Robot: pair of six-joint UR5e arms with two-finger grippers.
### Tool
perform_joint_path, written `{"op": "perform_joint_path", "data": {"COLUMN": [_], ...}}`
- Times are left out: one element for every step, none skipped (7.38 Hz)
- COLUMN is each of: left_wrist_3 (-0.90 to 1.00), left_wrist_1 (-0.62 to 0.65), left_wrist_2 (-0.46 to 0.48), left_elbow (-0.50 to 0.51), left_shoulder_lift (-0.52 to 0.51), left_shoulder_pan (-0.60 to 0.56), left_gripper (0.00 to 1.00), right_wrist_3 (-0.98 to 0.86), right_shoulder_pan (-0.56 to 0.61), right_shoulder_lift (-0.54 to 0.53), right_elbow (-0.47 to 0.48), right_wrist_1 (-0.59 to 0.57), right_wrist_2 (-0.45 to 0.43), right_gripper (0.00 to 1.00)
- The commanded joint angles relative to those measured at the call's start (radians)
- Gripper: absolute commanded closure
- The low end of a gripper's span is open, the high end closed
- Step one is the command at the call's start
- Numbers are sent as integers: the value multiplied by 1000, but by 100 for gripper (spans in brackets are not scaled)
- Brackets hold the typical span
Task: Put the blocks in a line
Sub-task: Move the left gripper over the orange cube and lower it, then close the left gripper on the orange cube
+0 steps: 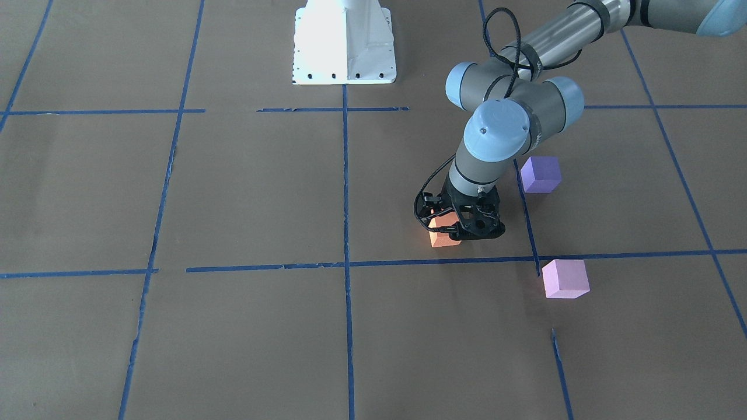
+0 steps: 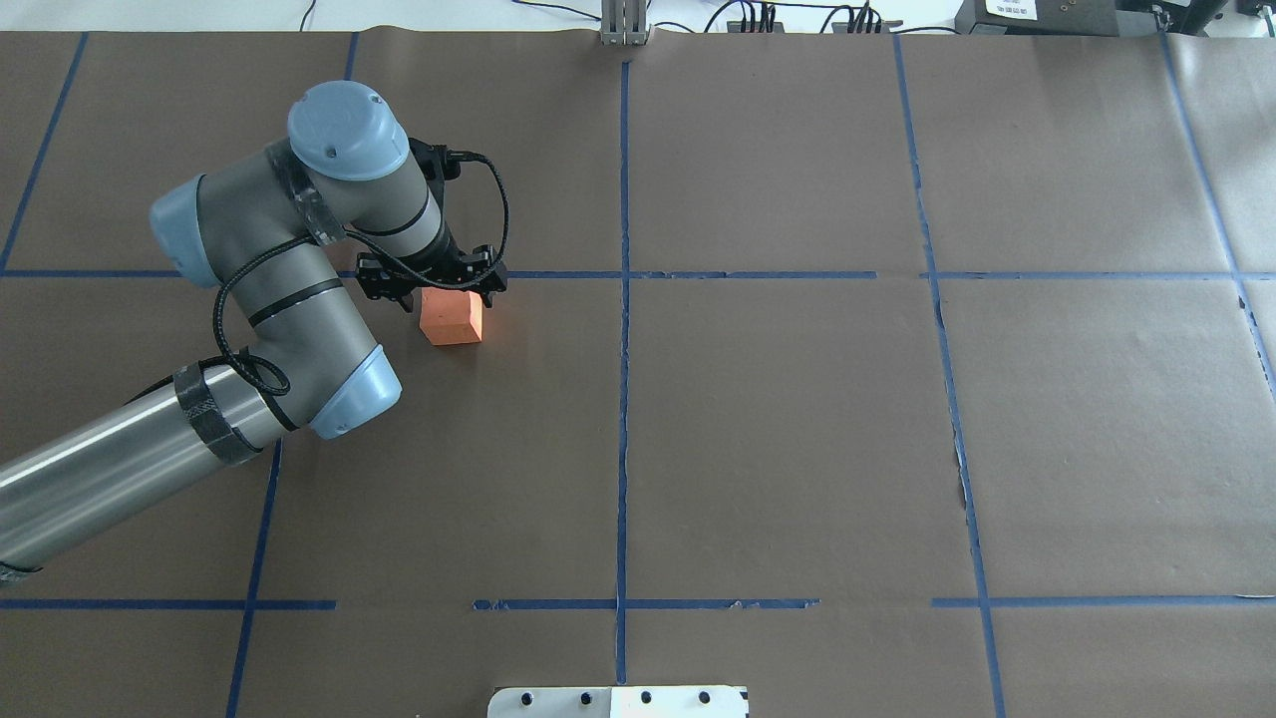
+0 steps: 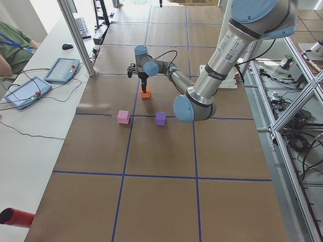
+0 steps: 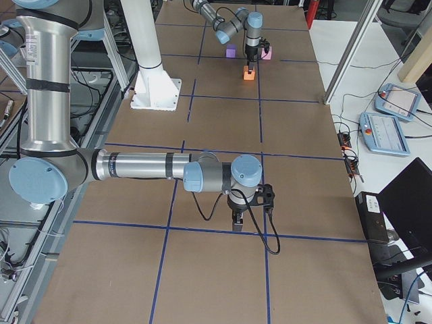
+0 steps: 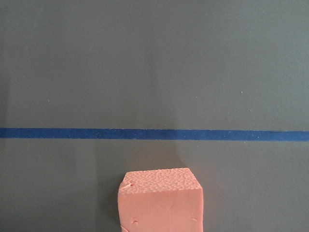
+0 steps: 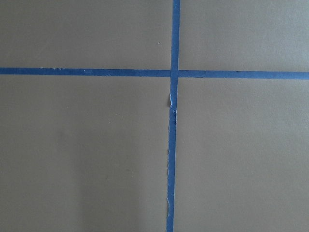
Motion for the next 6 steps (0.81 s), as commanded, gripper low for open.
{"op": "perform_joint_path", "data": {"left_wrist_3": [-31,-42,-45,-47,-45,-44], "left_wrist_1": [-42,-42,-44,-42,-44,-44], "left_wrist_2": [25,51,58,69,80,88], "left_elbow": [25,25,25,25,25,25], "left_shoulder_lift": [-1,1,1,1,1,2], "left_shoulder_pan": [17,28,28,28,28,28], "left_gripper": [0,0,0,0,4,6], "right_wrist_3": [0,0,0,0,0,-1], "right_shoulder_pan": [1,-1,-1,-1,1,1], "right_shoulder_lift": [0,0,0,0,0,0], "right_elbow": [0,0,0,0,0,0], "right_wrist_1": [0,0,0,0,0,0], "right_wrist_2": [0,0,0,0,0,0], "right_gripper": [0,0,0,0,0,0]}}
